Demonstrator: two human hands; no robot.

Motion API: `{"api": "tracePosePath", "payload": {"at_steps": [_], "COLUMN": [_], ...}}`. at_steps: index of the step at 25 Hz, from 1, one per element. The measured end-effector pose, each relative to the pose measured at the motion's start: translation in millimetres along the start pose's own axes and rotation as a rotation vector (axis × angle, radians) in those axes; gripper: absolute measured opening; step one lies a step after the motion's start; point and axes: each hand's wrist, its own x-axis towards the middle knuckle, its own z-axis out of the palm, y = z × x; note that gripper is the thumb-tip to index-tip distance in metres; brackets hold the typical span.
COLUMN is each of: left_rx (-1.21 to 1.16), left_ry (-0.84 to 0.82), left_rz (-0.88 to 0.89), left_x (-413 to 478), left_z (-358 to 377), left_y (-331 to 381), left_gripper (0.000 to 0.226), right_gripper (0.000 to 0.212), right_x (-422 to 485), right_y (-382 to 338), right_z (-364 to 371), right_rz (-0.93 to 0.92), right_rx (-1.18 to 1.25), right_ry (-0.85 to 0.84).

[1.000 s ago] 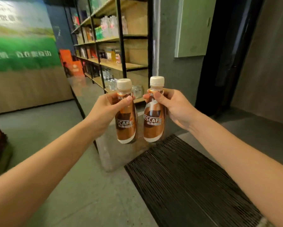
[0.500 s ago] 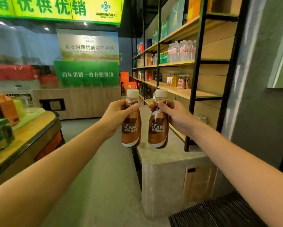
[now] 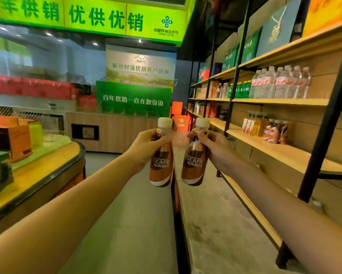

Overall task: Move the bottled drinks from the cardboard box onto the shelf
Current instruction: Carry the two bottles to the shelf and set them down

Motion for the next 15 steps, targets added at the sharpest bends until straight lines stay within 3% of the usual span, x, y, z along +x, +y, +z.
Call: {"api": "tracePosePath", "payload": {"at_steps": [8,12,15], "left_rx": [-0.016,-0.006,-0.061], "left_ry": [-0.129,-0.217,-0.288], "left_rz": [0.003,-0.001,-0.016], "left_x": [246,363,440], "left_z": [-50,-34,-2], "left_y": [-91,-129,-166], "left_gripper": [0.005,0.006,0.006], "right_gripper": [0.013,0.021,0.013], "right_x": [217,302,352], "right_y": [100,136,168], "right_z": [-13,-50,-87], "right_rz": [0.017,0.071,0.09], "right_rx": [0.021,-0.052,-0.065], "right_ry": [0.169,0.3,0.373]}}
